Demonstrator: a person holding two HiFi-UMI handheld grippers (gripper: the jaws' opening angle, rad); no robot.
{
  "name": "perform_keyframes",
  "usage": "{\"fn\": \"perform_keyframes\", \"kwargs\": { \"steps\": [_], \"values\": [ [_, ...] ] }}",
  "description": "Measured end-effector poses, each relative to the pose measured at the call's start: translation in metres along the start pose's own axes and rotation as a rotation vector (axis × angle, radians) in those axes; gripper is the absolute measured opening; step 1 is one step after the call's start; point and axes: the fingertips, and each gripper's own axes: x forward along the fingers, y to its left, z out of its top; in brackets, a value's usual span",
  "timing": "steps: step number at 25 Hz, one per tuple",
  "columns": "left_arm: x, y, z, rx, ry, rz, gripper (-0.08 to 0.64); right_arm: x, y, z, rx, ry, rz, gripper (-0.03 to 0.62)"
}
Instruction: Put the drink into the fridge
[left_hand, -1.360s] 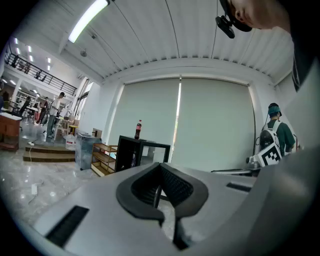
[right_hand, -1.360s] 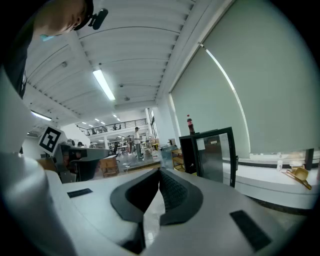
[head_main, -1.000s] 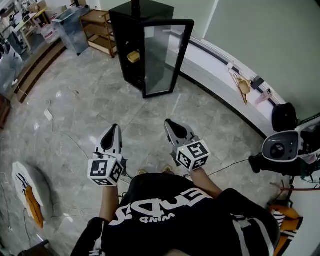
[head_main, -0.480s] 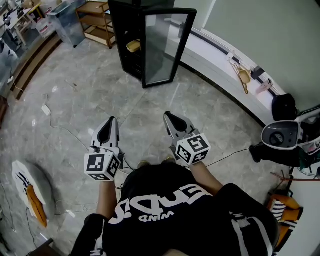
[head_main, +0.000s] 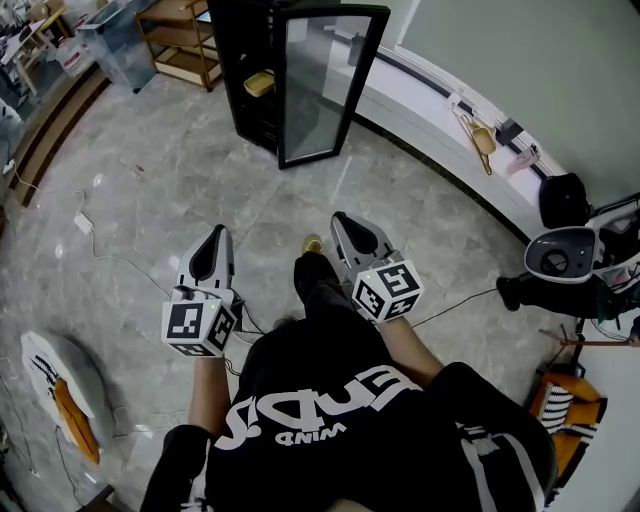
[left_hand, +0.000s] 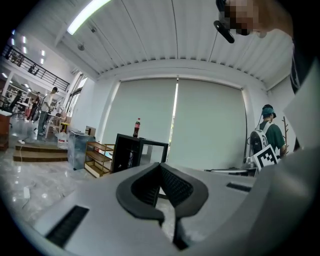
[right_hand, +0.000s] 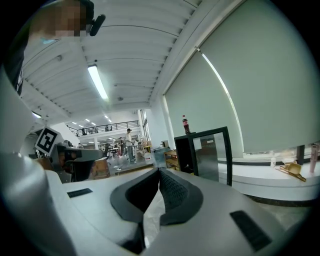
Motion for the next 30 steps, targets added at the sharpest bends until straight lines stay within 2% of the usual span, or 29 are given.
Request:
{"fn": "perform_keyframes", "kwargs": {
  "steps": [13,21,30],
  "values": [
    [0.045,0.037,0.001,-0.01,-0.01,-0.016,0.008,0.064,-0.013,0.001,-0.012,-0.001,0.027,0.025],
    [0.107,0.055,0.017,-0.021,-0.014,-0.053,0.008,0.114,-0.047,0.016,0.0,-0.002,0.022,0.025],
    [0.176,0.075,0.043,-0.013,-0.011,-0.031,0.006,0.166,-0.089,0.039,0.019,0.003,0.046,0.025]
  ]
}}
